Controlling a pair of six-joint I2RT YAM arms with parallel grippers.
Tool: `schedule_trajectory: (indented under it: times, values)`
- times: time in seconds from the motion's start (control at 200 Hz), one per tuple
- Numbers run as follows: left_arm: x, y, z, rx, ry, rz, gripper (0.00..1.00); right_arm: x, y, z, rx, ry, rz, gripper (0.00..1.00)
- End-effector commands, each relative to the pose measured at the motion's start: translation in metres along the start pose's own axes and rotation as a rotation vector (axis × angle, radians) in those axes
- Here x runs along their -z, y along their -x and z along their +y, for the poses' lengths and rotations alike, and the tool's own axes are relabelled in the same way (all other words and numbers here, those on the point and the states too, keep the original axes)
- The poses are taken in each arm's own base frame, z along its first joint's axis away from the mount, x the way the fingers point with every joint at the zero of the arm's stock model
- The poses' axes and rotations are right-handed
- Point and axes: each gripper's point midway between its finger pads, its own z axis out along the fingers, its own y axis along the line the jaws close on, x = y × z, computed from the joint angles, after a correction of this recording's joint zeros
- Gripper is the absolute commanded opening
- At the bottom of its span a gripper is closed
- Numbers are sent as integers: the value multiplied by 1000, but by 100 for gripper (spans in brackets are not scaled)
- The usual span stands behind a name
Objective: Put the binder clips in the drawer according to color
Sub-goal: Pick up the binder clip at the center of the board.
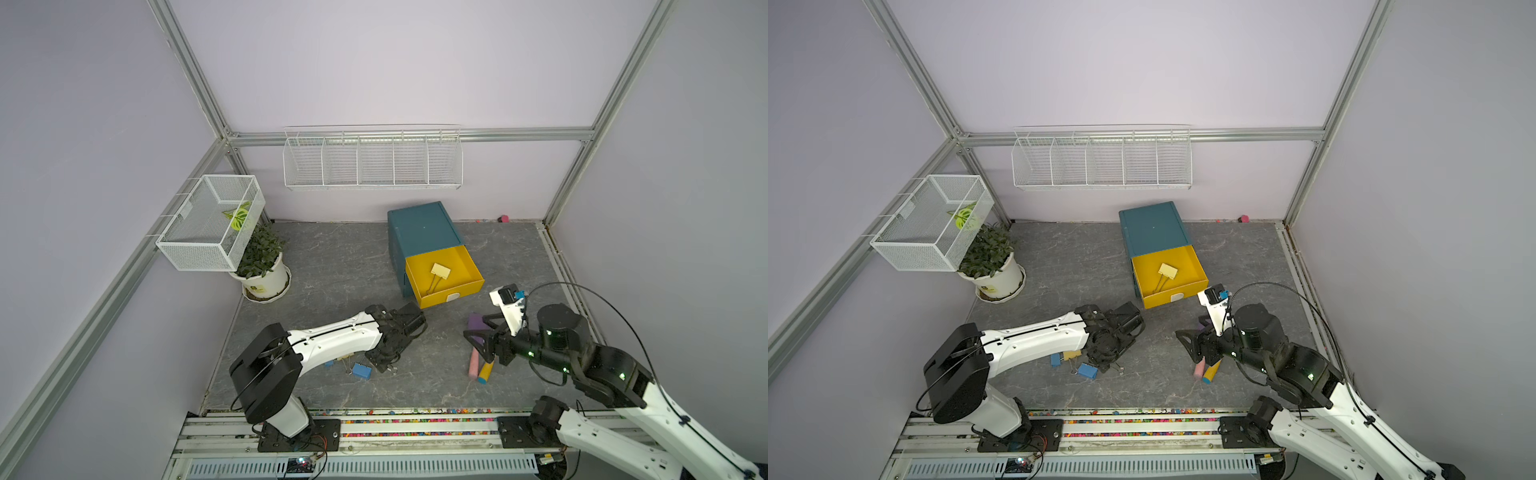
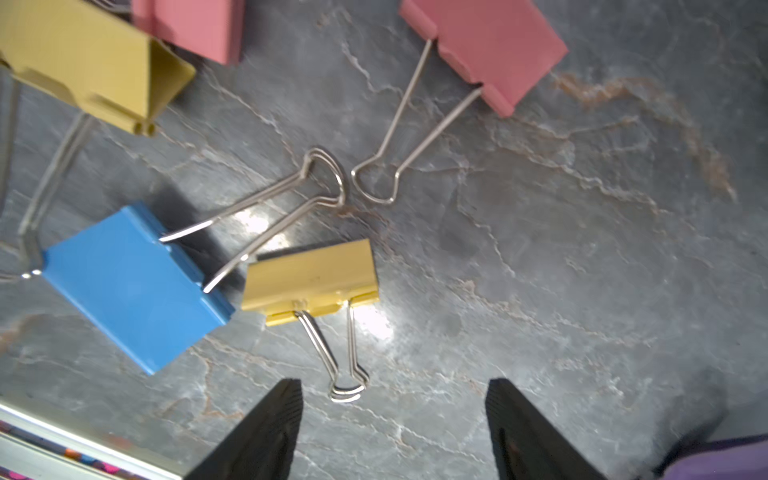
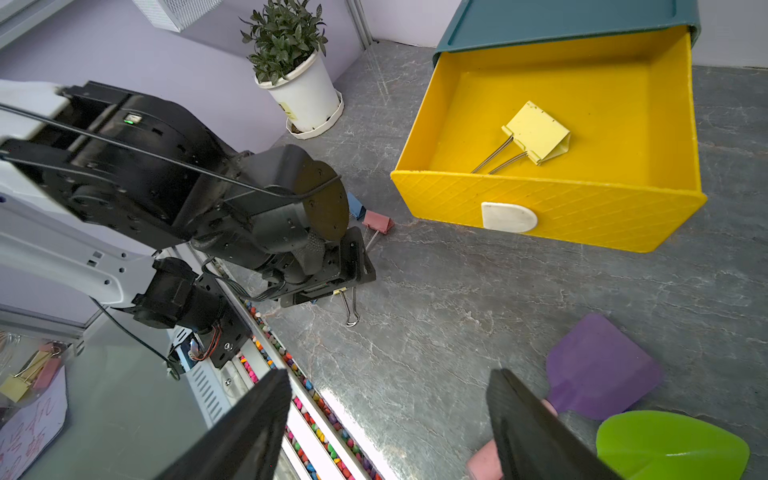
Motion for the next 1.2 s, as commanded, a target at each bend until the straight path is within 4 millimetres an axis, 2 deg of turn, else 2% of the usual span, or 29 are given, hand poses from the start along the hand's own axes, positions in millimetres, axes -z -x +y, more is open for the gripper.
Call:
schedule_trajectory:
  times: [0.0,0.105,0.28,0.6,0.93,1.195]
  values:
    - [6,7,25,181,67,-30,76,-1,-1,2,9,17,-7,80]
    - [11,12,33,193,54,-50,77,-3,-2,2,10,18,-1,80]
    - [0,9,42,202,59,-26,82,-5,0,2,8,14,-2,80]
    - [-3,23,30,199,7,-48,81,-6,-2,0,-2,8,1,80]
    - [-15,16,32,200,26,-14,79,-8,-3,-1,0,0,7,80]
    - [-26,19,32,209,47,-26,75,-7,-4,-2,-8,-1,8,80]
